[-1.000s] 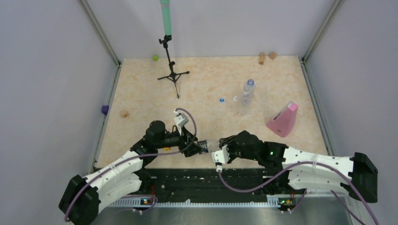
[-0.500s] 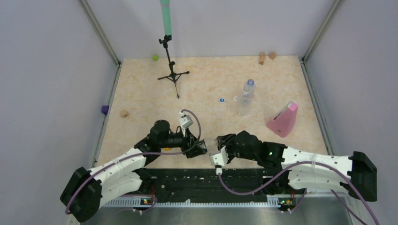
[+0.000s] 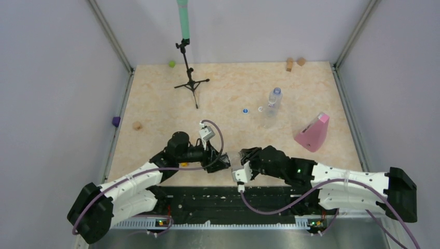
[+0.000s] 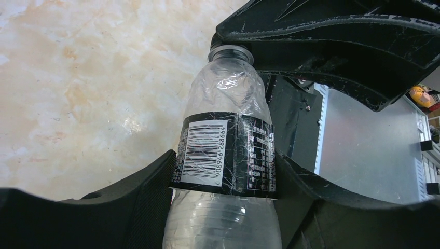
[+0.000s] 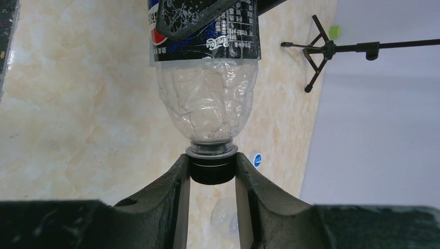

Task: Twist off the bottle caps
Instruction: Pick up the plastic bottle at the center of the board.

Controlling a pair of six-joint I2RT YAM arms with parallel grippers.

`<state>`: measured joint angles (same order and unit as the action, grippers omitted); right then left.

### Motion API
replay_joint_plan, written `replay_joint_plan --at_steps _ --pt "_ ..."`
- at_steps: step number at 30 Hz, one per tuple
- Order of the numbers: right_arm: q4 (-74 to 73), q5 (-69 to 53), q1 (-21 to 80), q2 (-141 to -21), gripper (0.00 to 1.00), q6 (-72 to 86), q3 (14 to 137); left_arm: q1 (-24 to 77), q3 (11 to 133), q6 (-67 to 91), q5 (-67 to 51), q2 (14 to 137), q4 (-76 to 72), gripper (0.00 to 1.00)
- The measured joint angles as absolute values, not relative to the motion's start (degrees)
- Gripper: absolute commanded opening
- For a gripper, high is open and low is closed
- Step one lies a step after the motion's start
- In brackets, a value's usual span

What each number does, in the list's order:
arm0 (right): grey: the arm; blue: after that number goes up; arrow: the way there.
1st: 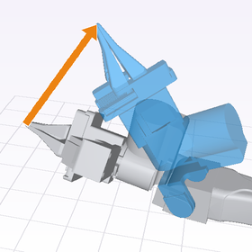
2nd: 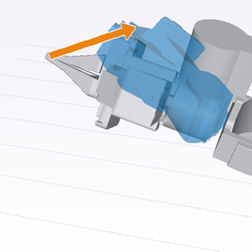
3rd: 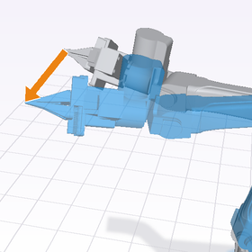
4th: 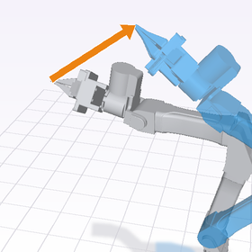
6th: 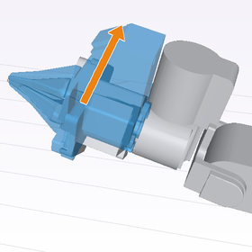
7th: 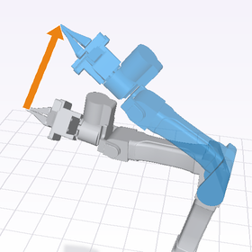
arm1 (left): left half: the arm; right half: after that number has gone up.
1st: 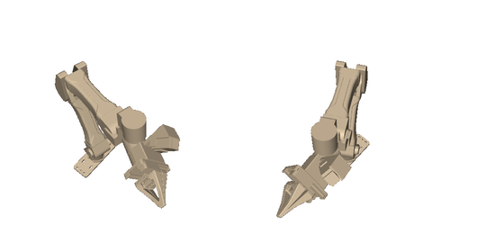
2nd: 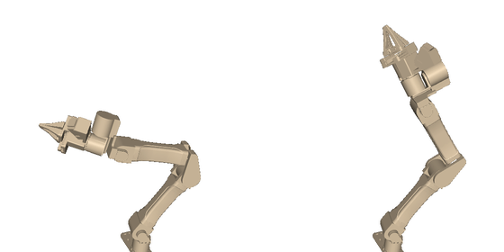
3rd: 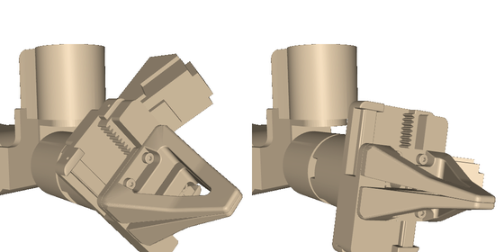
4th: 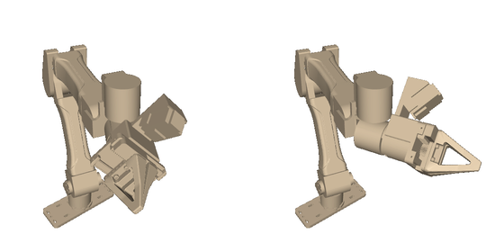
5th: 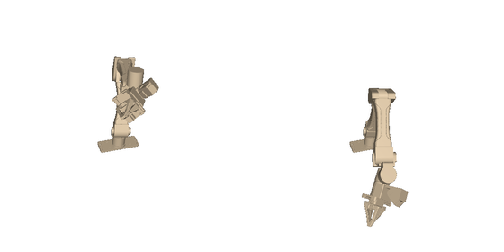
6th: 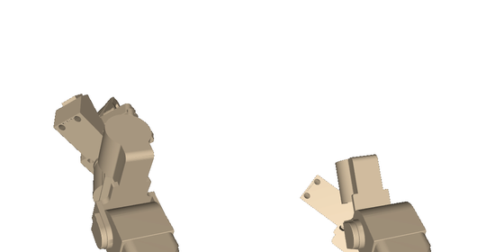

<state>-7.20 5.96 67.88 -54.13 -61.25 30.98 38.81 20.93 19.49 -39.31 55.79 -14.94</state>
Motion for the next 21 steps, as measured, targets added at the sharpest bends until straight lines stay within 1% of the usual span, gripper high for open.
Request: replay_joint_plan --at_steps 2,4,6,9,12,17,19,21 --pt "-5.6 6.3 67.9 -53.9 0.24 -60.6 30.0 38.8 21.2 19.2 -38.9 55.8 -14.7 0.18" --pt "-3.7 6.6 67.9 -53.3 0.32 -59.7 28.7 38.9 21.3 19.0 -38.5 55.7 -14.5 0.12" --pt "-1.0 6.8 67.9 -52.3 0.43 -58.6 26.7 39.0 21.3 18.7 -38.2 55.4 -14.5 0.09" --pt "3.3 7.7 68.2 -50.4 0.52 -56.2 24.6 39.2 21.3 18.4 -37.6 54.0 -14.3 0.03" --pt "7.9 9.7 68.2 -48.0 0.57 -53.6 23.3 39.3 21.3 18.0 -37.0 51.7 -14.1 0.00" --pt "13.1 11.1 68.3 -44.8 0.61 -48.6 21.4 39.4 21.3 17.6 -34.7 49.0 -14.1 0.00" --pt "14.5 11.1 68.5 -43.4 0.65 -45.5 21.4 39.5 21.3 17.5 -32.9 48.4 -13.9 0.00" --pt "16.4 11.2 68.5 -41.5 0.65 -41.8 20.9 39.5 21.1 17.4 -30.9 47.5 -13.8 0.00"
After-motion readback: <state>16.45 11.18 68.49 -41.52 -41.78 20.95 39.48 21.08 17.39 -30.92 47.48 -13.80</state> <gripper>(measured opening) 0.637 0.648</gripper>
